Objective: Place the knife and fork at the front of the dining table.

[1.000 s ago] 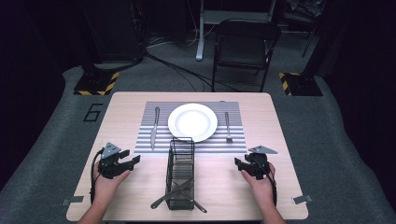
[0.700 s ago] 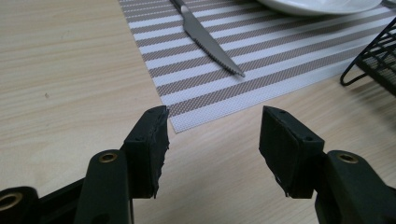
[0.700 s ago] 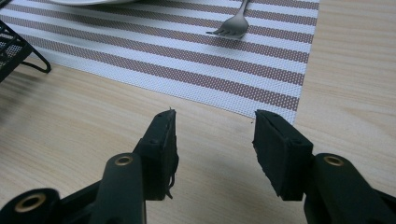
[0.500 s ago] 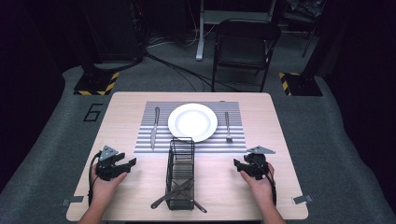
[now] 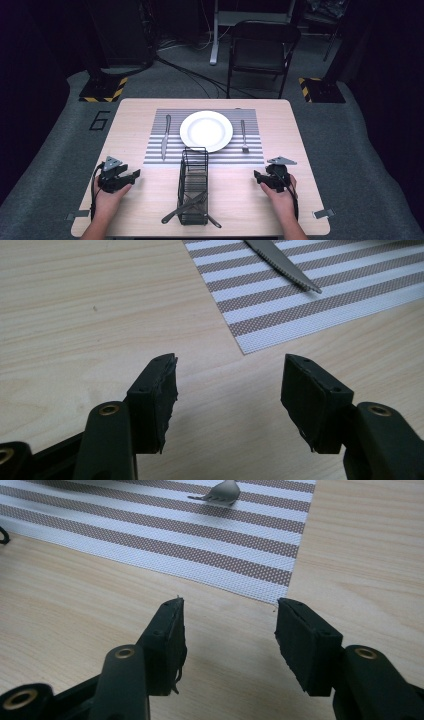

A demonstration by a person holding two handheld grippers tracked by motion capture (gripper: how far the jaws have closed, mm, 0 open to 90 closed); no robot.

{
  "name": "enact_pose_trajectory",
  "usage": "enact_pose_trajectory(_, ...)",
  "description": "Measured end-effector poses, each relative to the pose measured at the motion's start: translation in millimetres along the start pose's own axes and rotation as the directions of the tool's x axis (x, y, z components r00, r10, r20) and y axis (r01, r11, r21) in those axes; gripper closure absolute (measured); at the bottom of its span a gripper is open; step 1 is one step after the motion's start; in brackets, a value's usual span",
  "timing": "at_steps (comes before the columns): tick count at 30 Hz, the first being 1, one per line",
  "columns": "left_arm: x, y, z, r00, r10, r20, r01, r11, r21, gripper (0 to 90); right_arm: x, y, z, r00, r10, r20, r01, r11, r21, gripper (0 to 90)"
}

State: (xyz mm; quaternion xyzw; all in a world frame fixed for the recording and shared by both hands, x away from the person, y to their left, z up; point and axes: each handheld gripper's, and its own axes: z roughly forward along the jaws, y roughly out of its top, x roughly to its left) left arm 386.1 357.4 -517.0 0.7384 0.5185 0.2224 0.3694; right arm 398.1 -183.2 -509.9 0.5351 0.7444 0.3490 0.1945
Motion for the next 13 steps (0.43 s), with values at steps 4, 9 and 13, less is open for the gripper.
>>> enact_pose_trajectory(4, 2.8, -1.5, 1.2, 0.9998, -0.014, -0.015, 0.014, 0.9998, 0.01, 39.0, -2.9, -1.0, -0.2, 0.9999, 0.003, 0.012, -0.003, 1.0, 0.0, 44.7)
enact_pose_trajectory(9, 4.8, -1.8, 1.4, 0.9995, -0.019, -0.027, 0.019, 0.9998, 0.003, 39.0, -5.5, -2.1, -0.5, 0.9995, 0.009, 0.031, -0.009, 1.0, -0.005, 44.3)
enact_pose_trajectory(13, 7.8, -2.0, 1.7, 0.9992, -0.022, -0.032, 0.022, 0.9996, 0.016, 39.1, -6.9, -2.3, -0.5, 0.999, 0.018, 0.042, -0.018, 1.0, -0.01, 43.9)
